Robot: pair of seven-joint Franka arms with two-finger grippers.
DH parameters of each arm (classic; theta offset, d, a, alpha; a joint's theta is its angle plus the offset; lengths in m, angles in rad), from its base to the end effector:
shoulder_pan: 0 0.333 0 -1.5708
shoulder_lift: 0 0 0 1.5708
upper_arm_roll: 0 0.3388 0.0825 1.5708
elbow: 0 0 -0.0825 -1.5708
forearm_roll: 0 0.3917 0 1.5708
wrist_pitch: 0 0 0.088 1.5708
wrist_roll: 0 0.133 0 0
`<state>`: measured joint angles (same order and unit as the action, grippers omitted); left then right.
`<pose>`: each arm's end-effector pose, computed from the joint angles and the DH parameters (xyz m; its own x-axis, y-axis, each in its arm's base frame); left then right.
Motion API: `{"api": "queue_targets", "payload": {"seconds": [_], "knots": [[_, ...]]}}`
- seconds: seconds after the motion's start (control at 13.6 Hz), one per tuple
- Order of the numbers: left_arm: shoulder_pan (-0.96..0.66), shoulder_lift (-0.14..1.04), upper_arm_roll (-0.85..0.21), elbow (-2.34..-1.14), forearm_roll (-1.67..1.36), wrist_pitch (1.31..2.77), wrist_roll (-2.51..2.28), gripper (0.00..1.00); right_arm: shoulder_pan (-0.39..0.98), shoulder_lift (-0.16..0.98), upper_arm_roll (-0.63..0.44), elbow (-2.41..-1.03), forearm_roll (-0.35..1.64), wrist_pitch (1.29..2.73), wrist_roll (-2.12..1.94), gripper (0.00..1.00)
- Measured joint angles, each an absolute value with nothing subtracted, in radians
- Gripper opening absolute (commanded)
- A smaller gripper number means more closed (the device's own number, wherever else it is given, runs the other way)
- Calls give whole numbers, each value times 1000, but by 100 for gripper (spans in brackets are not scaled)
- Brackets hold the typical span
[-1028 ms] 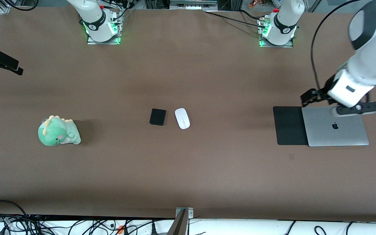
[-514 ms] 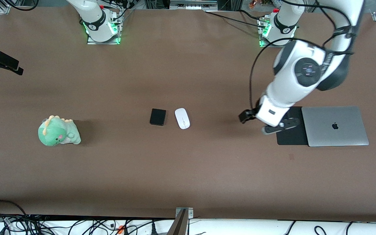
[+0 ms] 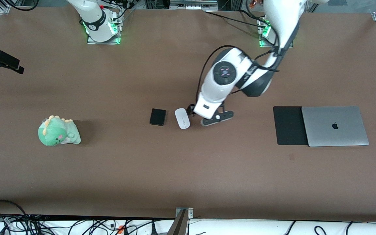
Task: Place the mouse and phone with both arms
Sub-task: 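Reach the left gripper over the white mouse and grasp it, then lift the white mouse off the table with the left gripper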
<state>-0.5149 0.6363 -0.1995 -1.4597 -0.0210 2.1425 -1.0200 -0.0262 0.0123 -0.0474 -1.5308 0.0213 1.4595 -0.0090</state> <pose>0.5765 -0.4677 0.3101 0.9348 0.3443 -0.0874 0.3529 -0.9283 0.1173 0.5512 -0.0374 0.6242 0.9946 -0.0620 -0.0833 -0.0640 -0.9977 -0.0215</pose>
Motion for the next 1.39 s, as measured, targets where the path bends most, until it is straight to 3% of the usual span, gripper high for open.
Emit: {"api": "queue_targets", "payload": {"seconds": [0.29, 0.81, 1.39], "knots": [[-583, 782, -196, -1369, 59, 2206, -1138, 100, -26, 12, -48, -1531, 21, 1456, -9, 100], [-725, 902, -108, -1284, 61, 2228, -1213, 100, -26, 18, -45, -1531, 21, 1420, -9, 100], [-730, 944, -94, -1270, 61, 2253, -1214, 100, -15, 45, -37, -1563, 22, 1401, -9, 100]]}}
